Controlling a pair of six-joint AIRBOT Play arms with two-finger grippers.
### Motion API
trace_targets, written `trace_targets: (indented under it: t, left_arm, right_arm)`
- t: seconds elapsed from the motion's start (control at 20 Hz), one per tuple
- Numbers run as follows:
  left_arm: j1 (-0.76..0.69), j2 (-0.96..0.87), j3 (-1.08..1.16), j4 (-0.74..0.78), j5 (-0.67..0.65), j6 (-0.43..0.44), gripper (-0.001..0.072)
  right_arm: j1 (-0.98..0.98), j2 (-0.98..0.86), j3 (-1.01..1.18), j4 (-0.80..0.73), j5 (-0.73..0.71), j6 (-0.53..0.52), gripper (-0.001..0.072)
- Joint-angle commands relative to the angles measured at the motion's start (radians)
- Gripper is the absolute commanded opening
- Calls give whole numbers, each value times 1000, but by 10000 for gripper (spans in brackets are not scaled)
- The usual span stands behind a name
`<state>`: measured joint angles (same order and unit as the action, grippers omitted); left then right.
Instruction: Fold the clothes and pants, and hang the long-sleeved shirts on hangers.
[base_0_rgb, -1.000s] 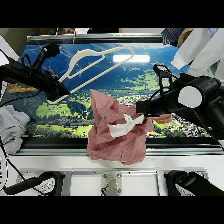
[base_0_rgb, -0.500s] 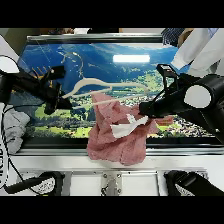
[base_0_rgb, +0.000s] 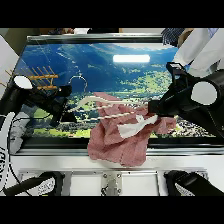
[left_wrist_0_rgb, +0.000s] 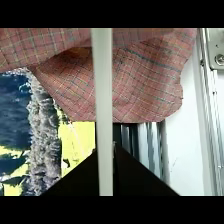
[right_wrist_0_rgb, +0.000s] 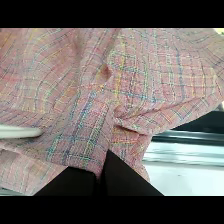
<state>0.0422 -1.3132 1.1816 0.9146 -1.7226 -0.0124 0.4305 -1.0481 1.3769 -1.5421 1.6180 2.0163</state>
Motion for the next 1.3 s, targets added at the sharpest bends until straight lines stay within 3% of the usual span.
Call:
trace_targets:
  t: [0.0, 0.5, 0.8, 0.95, 1.25]
  left_arm:
    - [1, 39, -21, -1, 24, 10, 14]
    - [-14, 112, -21, -50, 47, 21, 14]
    - [-94, 30, -21, -34, 43, -5, 14]
    - [-124, -18, -21, -34, 113, -56, 14]
    - [-179, -82, -21, -35, 180, -57, 14]
  right_arm:
    - [-51, 0, 2, -10, 19, -4, 15]
    - [-80, -1, 2, -18, 24, -4, 16]
    - [-80, 7, 2, -17, 40, -4, 16]
    - [-80, 14, 2, -16, 40, -4, 16]
    - [-80, 37, 2, 4, 40, -4, 16]
